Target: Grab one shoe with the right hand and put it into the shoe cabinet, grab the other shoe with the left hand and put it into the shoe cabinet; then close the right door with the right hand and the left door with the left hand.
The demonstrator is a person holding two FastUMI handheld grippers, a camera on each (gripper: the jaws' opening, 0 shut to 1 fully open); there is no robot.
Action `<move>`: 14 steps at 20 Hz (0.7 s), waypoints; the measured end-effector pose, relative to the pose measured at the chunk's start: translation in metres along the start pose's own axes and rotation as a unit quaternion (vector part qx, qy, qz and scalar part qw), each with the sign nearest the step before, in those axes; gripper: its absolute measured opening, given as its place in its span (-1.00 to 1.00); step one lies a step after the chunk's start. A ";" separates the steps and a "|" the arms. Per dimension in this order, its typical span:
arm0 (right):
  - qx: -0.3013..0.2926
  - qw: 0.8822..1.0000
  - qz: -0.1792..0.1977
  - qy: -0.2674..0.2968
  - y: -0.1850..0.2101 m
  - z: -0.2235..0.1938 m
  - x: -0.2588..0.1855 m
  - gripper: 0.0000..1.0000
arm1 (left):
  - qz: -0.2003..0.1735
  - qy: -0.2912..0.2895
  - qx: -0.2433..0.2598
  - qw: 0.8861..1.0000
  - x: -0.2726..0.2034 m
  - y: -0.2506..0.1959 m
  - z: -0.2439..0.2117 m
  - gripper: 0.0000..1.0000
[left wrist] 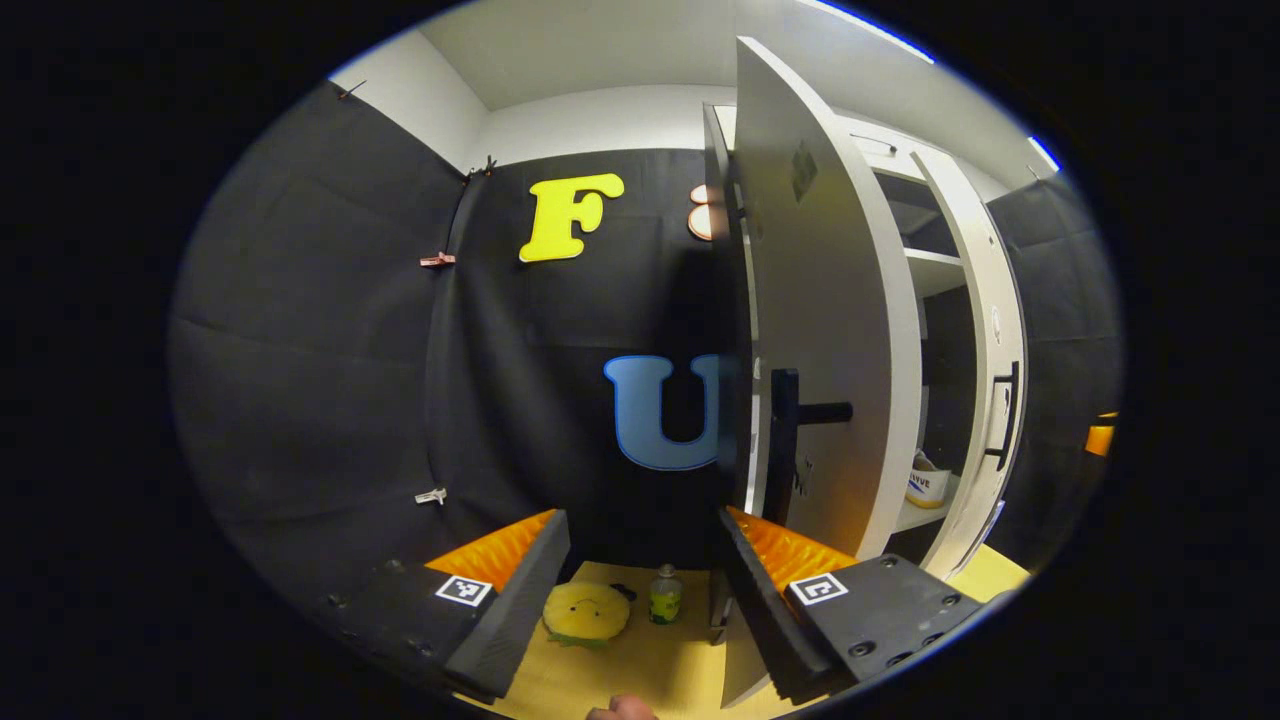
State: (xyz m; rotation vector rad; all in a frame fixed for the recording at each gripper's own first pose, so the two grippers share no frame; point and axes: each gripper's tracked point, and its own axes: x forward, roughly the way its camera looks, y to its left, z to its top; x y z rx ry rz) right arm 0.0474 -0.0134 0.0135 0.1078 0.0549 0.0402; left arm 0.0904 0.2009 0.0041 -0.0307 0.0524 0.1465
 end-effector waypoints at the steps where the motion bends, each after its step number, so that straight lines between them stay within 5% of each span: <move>1: 0.000 1.000 0.000 0.001 -0.001 -0.001 0.000 0.93 | -0.002 0.000 0.001 1.000 -0.002 -0.006 0.000 0.84; 14: 0.015 1.000 0.011 0.005 -0.035 -0.002 -0.007 0.94 | -0.013 0.001 -0.004 1.000 -0.014 -0.089 0.001 0.82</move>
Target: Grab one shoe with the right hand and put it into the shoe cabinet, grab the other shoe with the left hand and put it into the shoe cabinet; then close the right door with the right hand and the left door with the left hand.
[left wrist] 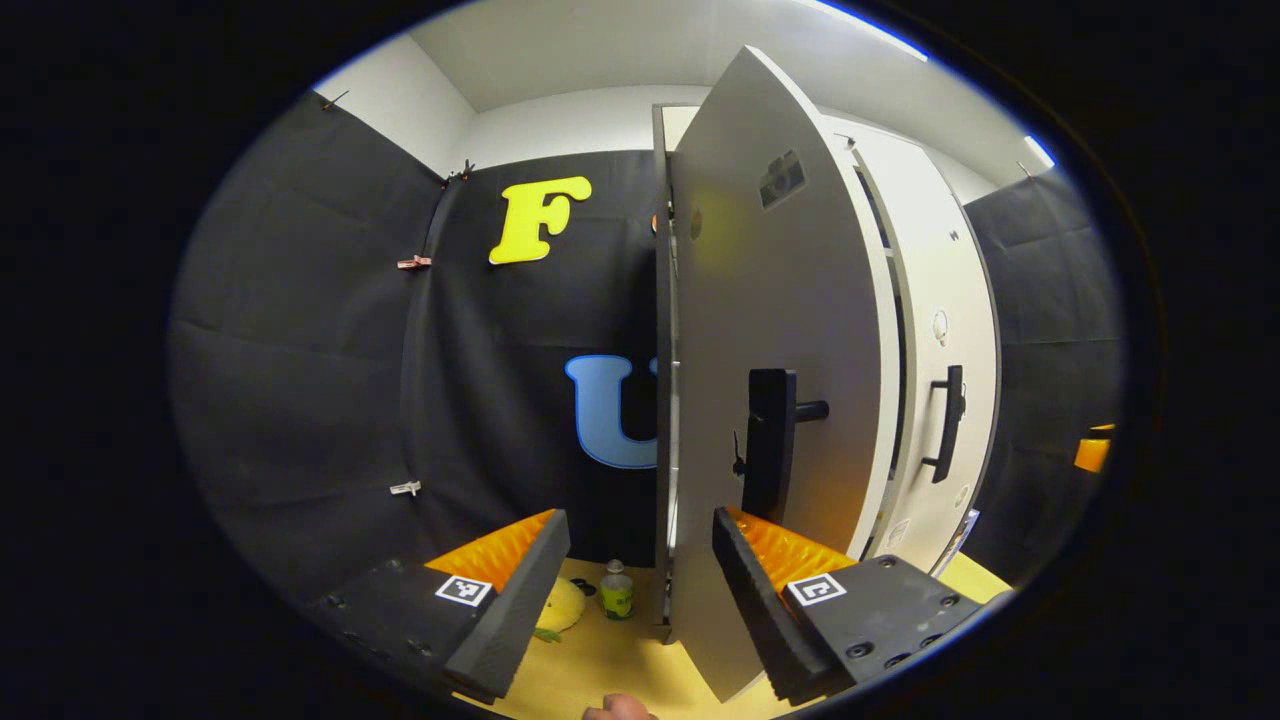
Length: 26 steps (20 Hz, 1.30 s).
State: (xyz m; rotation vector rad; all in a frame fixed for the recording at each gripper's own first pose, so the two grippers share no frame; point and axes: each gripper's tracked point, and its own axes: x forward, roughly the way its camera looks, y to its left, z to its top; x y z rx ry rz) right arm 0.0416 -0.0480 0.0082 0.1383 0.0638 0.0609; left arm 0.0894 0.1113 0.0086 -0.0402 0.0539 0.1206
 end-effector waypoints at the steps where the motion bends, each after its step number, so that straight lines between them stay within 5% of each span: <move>1: 0.003 1.000 0.001 0.001 -0.004 0.001 0.000 0.94 | 0.000 -0.001 0.002 1.000 0.000 -0.007 0.000 0.82; 6: 0.009 1.000 0.007 0.004 -0.013 0.002 0.000 0.94 | -0.049 -0.006 -0.007 0.999 0.006 -0.063 0.005 0.84; 13: 0.007 1.000 0.023 0.006 -0.009 0.003 -0.002 0.95 | -0.054 -0.012 -0.012 0.998 -0.004 -0.094 0.011 0.87; 26: 0.007 0.999 0.039 -0.001 0.020 0.005 -0.011 0.95 | -0.079 0.006 -0.013 0.997 -0.055 -0.105 0.004 0.87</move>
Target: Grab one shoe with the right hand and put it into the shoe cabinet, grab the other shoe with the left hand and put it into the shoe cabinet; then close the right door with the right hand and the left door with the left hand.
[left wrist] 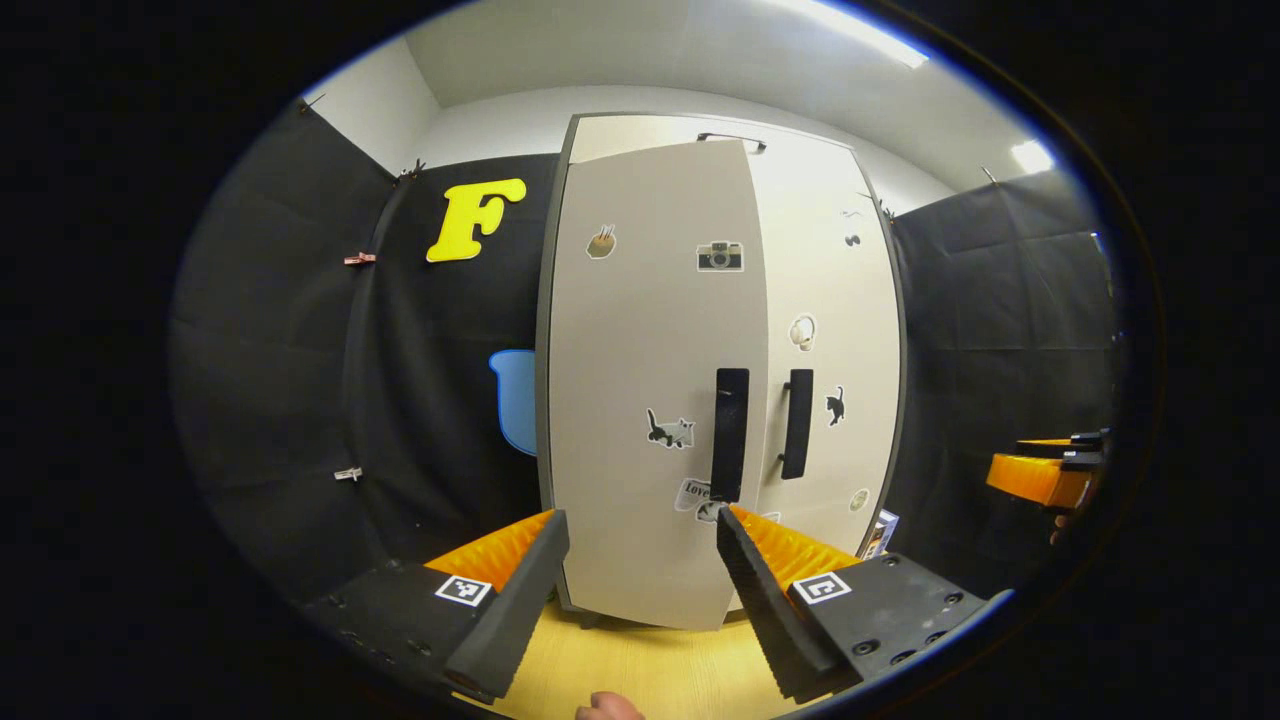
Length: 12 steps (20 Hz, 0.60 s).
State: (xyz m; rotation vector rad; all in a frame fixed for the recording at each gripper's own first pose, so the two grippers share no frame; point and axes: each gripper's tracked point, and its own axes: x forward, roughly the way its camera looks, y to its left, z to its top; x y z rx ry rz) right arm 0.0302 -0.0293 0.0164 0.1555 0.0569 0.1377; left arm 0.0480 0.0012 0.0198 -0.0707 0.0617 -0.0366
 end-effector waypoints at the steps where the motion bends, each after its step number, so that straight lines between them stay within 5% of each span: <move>1: -0.001 1.000 0.002 -0.001 0.003 0.000 -0.002 0.95 | -0.004 0.001 0.001 1.000 -0.004 -0.003 0.000 0.87; 12: 0.004 1.000 0.008 -0.010 0.025 0.003 -0.015 0.95 | -0.018 0.000 0.023 1.000 -0.034 -0.004 0.000 0.87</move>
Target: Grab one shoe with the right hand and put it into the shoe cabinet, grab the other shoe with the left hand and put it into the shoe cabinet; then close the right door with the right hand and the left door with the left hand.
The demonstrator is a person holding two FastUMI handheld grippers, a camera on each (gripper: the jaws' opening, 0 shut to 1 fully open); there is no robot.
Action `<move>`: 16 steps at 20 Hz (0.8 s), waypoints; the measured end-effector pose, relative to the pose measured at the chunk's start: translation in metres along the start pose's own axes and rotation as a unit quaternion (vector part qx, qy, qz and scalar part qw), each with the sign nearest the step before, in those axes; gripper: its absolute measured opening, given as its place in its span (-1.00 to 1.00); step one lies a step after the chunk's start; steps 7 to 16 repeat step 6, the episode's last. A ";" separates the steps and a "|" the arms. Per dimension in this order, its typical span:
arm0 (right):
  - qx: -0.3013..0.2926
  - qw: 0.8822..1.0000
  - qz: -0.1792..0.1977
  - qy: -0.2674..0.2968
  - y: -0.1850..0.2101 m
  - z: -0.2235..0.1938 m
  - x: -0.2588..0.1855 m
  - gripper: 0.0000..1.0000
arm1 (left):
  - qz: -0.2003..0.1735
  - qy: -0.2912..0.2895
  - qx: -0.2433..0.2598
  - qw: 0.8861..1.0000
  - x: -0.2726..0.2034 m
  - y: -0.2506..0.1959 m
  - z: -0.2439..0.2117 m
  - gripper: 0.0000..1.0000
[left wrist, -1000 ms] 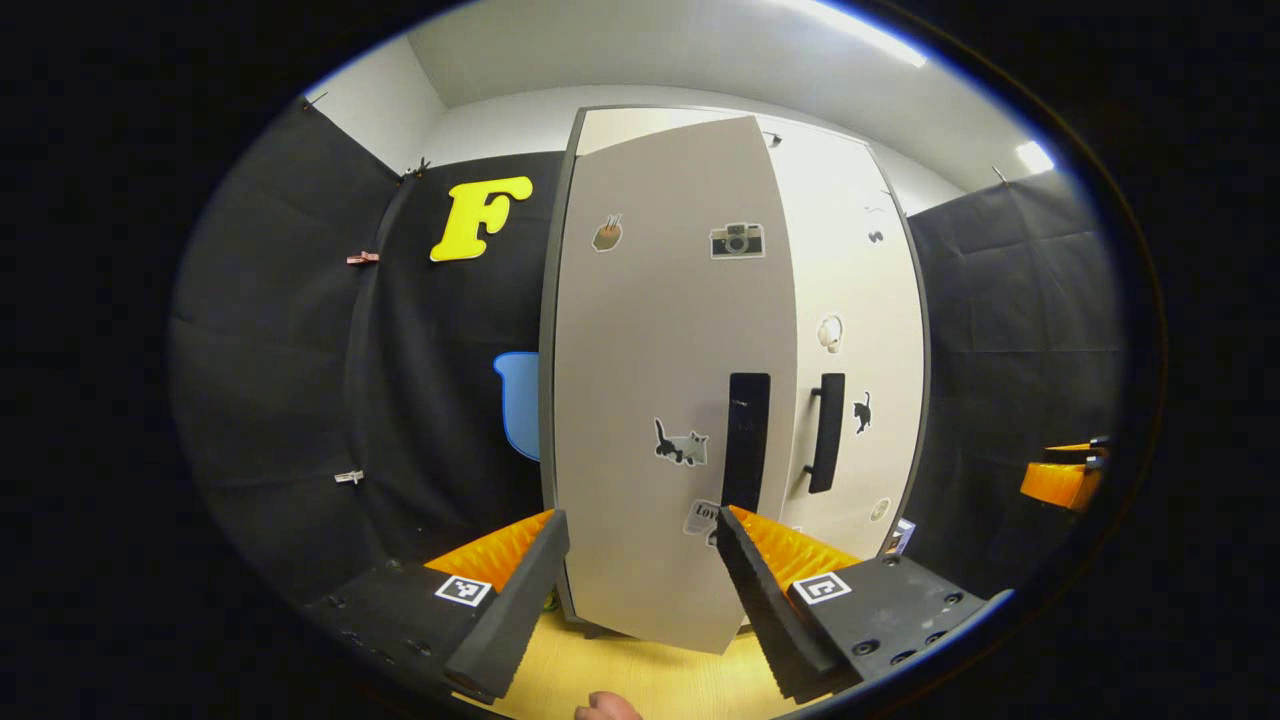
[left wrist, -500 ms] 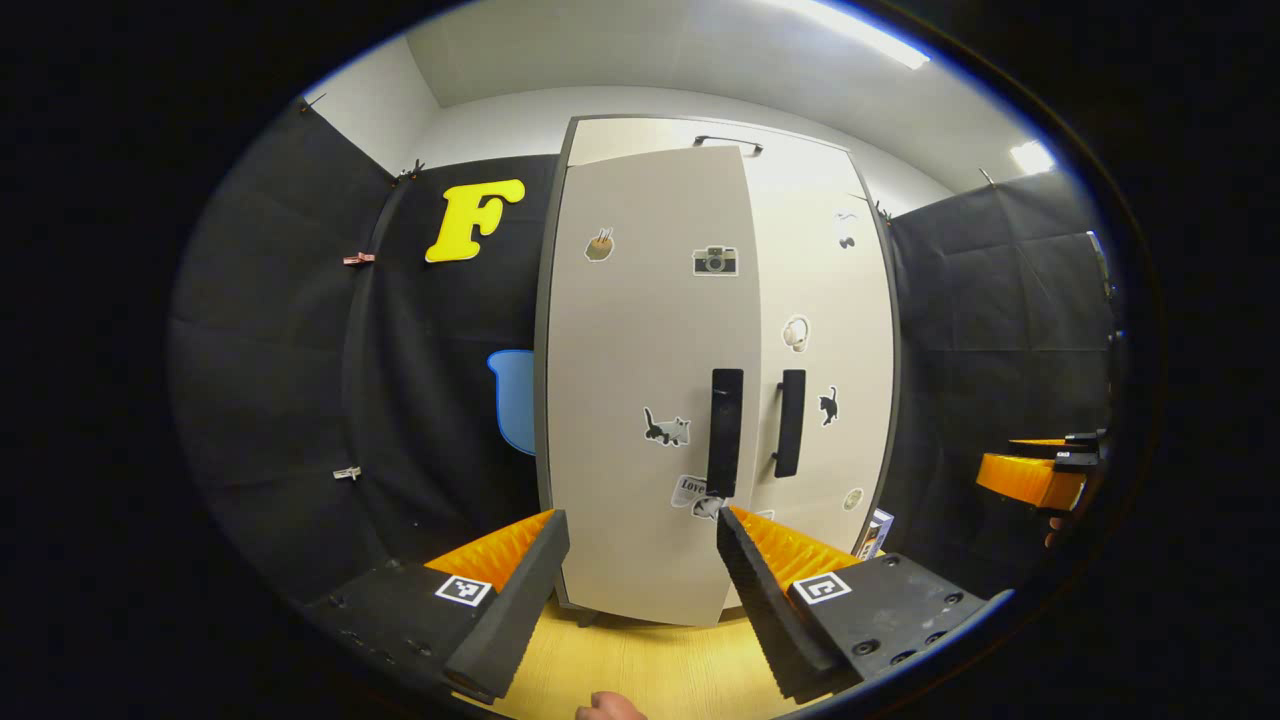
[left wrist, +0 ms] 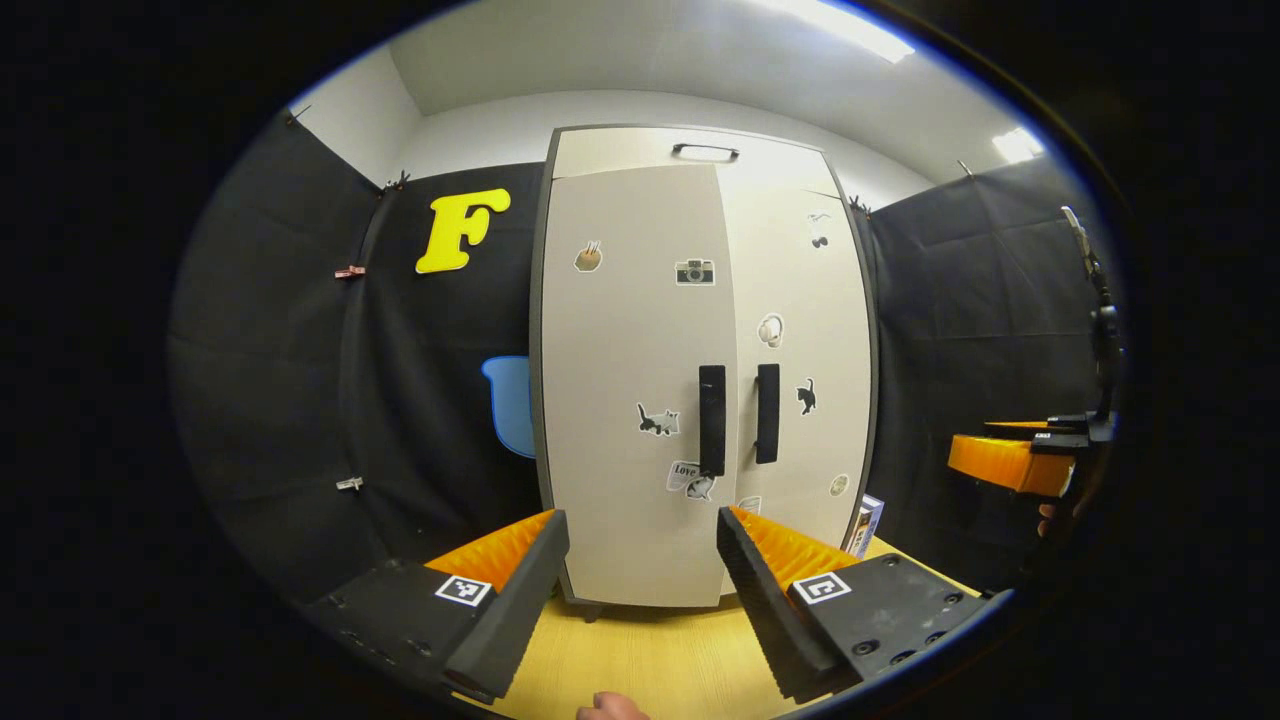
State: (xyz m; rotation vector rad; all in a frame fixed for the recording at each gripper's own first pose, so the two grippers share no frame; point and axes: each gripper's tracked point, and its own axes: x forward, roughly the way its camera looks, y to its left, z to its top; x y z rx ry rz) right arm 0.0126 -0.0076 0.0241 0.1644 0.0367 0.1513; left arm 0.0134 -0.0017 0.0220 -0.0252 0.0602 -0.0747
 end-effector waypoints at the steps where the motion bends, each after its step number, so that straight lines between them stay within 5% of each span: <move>1: -0.001 1.000 -0.002 -0.002 0.000 0.001 -0.002 0.95 | -0.001 -0.001 -0.001 1.000 -0.003 0.000 0.001 0.87; 16: -0.016 1.000 -0.007 -0.014 0.001 0.008 -0.009 0.95 | 0.004 -0.006 -0.001 1.000 -0.014 0.007 0.006 0.87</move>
